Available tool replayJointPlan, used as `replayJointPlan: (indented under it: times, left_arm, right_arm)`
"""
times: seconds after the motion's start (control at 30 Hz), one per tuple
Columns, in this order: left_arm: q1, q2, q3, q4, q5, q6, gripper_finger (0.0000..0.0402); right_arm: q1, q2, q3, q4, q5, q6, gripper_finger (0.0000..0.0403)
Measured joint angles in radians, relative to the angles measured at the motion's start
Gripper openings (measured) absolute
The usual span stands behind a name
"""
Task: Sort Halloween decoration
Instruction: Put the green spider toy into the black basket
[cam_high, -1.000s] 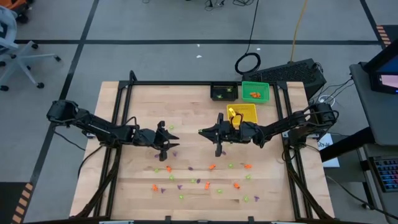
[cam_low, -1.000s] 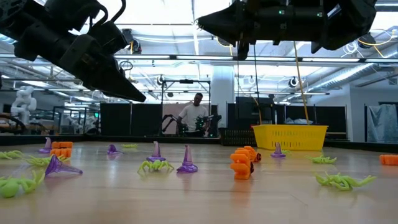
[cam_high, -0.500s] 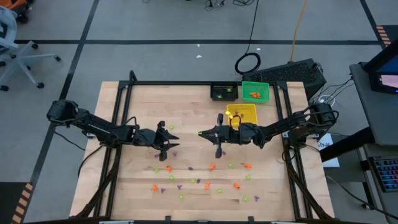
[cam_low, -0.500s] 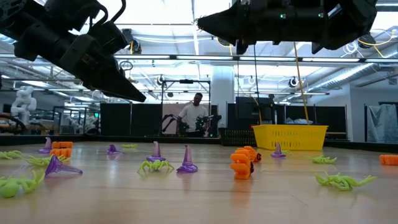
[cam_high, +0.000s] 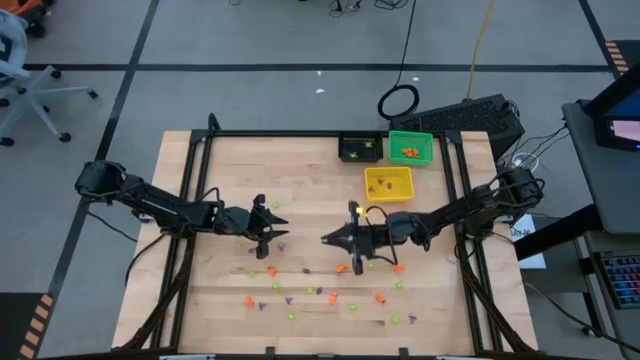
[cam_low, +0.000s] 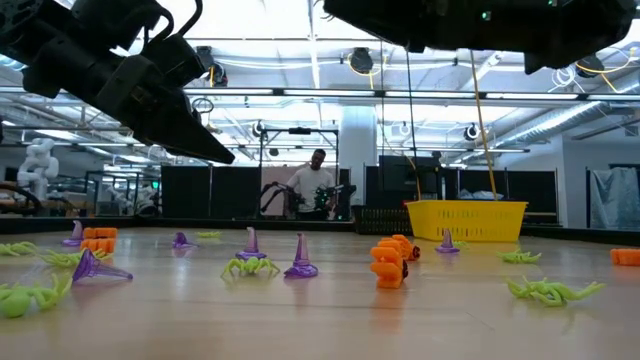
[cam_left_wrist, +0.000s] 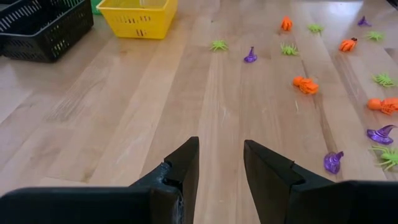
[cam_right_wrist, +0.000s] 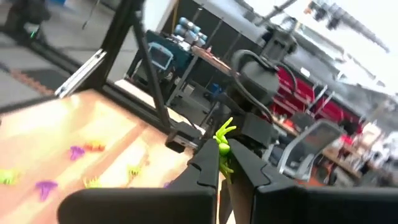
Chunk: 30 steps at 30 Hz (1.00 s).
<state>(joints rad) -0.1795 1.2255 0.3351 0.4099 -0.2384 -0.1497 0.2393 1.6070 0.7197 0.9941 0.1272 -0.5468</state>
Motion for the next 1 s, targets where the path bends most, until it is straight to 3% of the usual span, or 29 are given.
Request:
replayJointPlan:
  times: [0.27,0.47,1.0]
  left_arm:
    - [0.0,0.0,0.0,0.0,0.0,-0.001,0.0128]
    - [0.0,0.0,0.0,0.0,0.0,-0.001,0.0128]
    - [0.0,0.0,0.0,0.0,0.0,-0.001,0.0128]
  right_arm:
    - [0.026,0.0,0.0,-0.042,0.007,-0.152,0.0004]
    - [0.025,0.0,0.0,-0.055,0.057,-0.155,0.0004]
    - [0.025,0.0,0.0,-0.053,0.056,-0.119,0.0004]
